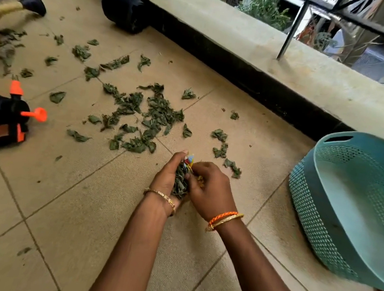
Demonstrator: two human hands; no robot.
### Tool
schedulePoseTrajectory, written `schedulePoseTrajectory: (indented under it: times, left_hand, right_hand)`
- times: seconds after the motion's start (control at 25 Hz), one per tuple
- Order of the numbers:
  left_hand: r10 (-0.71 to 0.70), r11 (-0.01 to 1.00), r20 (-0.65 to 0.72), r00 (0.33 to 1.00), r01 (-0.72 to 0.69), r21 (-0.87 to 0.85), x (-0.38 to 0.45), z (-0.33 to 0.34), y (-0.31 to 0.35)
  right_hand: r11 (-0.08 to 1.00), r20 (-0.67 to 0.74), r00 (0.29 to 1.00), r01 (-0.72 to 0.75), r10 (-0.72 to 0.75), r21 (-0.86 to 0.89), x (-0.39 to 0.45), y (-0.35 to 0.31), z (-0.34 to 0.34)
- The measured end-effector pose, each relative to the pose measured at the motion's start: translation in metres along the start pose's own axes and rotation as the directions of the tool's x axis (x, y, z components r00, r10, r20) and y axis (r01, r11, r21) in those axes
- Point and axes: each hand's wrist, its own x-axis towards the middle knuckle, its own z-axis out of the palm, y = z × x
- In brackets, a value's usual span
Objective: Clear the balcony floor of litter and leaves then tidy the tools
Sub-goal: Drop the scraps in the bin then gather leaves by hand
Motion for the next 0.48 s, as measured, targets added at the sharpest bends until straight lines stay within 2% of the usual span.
schedulePoseTrajectory:
  times: [0.08, 0.12, 0.24, 0.32, 0.4, 0.48]
  left_hand:
    - [0.014, 0.999, -0.052, 0.999, -0.013, 0.031, 0.002, -0.001, 0.000]
    - [0.032, 0.999, -0.088, 0.996, -0.028, 0.043, 0.003, 0.000, 0.000]
    - [0.124, 0.989, -0.193, 0.973, -0.105, 0.105, 0.007, 0.002, -0.002]
    - [0.162, 0.980, -0.241, 0.957, -0.127, 0.152, 0.008, 0.000, 0.000]
    - [0.152, 0.978, -0.276, 0.949, -0.104, 0.183, 0.008, -0.007, 0.005]
    - [0.100, 0.987, -0.274, 0.957, -0.060, 0.151, 0.009, -0.014, 0.009]
  right_hand:
    - [0.993, 0.041, 0.996, 0.088, -0.085, -0.085, -0.006, 0.000, 0.006]
    - [0.993, 0.018, 0.996, 0.089, -0.088, -0.083, -0.009, 0.000, 0.008]
    - [0.995, -0.200, 0.978, 0.047, -0.063, -0.086, -0.011, 0.002, 0.011]
    - [0.999, -0.309, 0.951, 0.004, 0.007, 0.037, -0.001, 0.006, -0.002]
    - [0.977, -0.300, 0.946, -0.064, 0.124, 0.203, 0.025, 0.012, -0.020]
    - [0.976, -0.264, 0.946, -0.151, 0.188, 0.156, 0.067, 0.024, -0.033]
